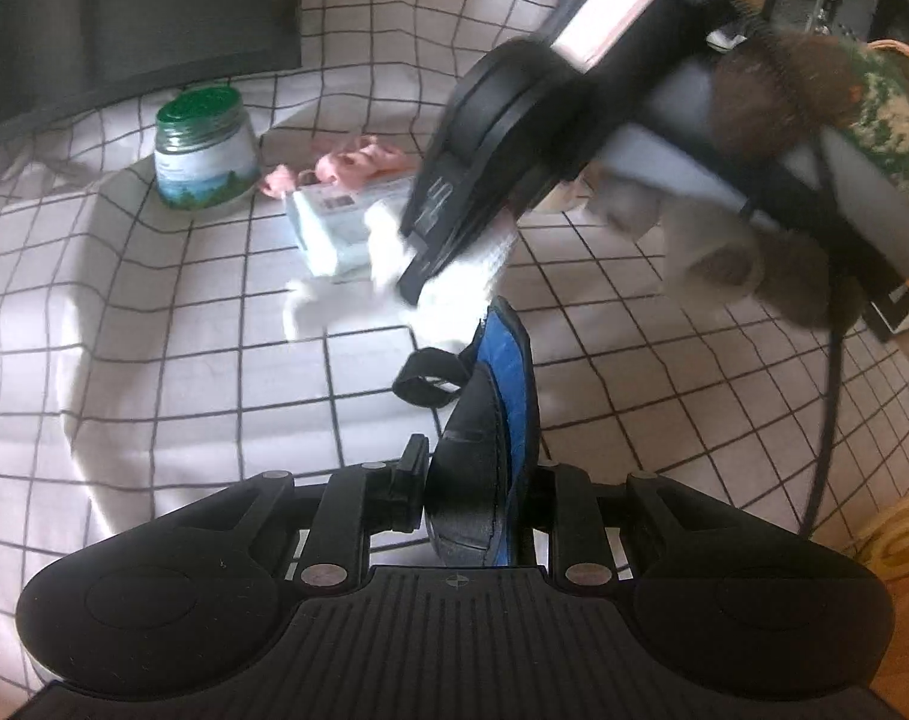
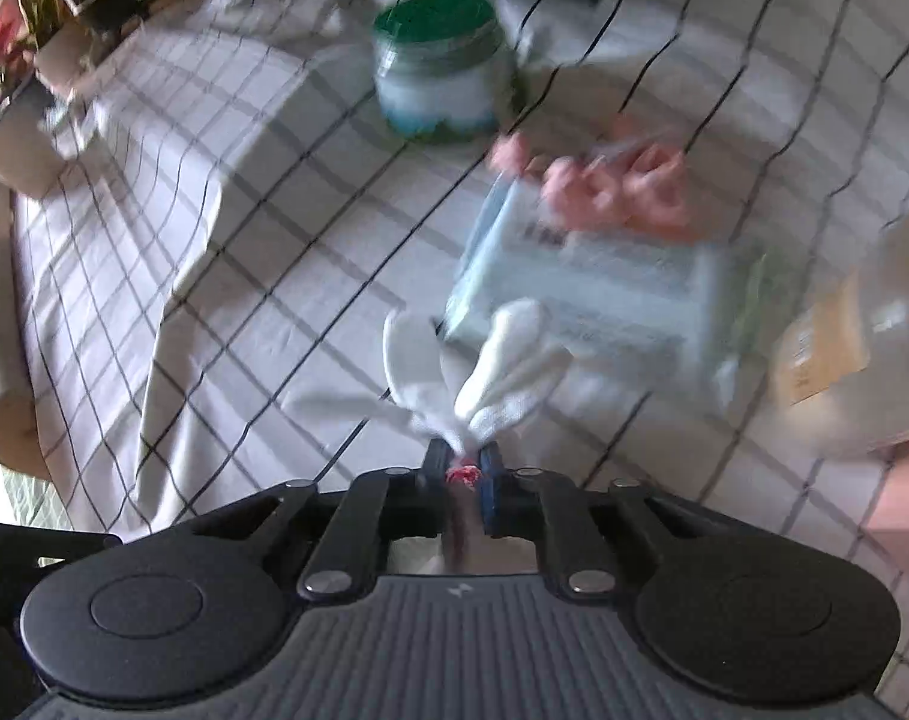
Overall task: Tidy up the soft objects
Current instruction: 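Lift the white glove with the right tool while the left tool holds the black pad, then carry the black pad and white glove over the pink box with both tools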
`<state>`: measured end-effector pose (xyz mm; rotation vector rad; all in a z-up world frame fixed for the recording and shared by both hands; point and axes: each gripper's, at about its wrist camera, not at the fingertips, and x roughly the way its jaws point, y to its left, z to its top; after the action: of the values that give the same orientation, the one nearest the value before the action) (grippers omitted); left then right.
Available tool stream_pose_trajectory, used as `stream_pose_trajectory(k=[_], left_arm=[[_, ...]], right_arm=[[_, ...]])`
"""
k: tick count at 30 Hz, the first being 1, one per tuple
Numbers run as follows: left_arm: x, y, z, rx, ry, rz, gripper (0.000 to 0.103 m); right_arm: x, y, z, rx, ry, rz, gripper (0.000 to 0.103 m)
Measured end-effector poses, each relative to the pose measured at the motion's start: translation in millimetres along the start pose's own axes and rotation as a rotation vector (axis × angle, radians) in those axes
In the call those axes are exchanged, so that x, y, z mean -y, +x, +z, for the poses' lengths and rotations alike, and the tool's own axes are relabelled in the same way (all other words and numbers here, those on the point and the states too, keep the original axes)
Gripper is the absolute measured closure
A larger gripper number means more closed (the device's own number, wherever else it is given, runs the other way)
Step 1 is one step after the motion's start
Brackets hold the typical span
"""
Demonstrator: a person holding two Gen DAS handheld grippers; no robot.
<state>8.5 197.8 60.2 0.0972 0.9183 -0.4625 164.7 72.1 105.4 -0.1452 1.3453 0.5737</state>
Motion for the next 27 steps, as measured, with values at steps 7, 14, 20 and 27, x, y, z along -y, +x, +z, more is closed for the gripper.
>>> stream_pose_trajectory(k=[7, 14, 20, 27], left_arm=[[-9, -21, 25, 0.085, 0.000, 0.065, 0.078], [-11, -43, 49, 0.202, -0.020, 0.078, 0.078], [-35, -58, 59, 0.253, -0.121, 0.094, 0.078], [-64, -72, 124, 0.348, -0.142, 0.125, 0.078]], right_arm=[[20, -61, 18, 0.200, 0.040, 0.014, 0.097], [53, -122, 32, 0.398, 0.114, -0.033, 0.097], [79, -149, 18, 0.460, 0.167, 0.000, 0.097], [102, -205, 14, 0.625, 0.189, -0.002, 0.097]])
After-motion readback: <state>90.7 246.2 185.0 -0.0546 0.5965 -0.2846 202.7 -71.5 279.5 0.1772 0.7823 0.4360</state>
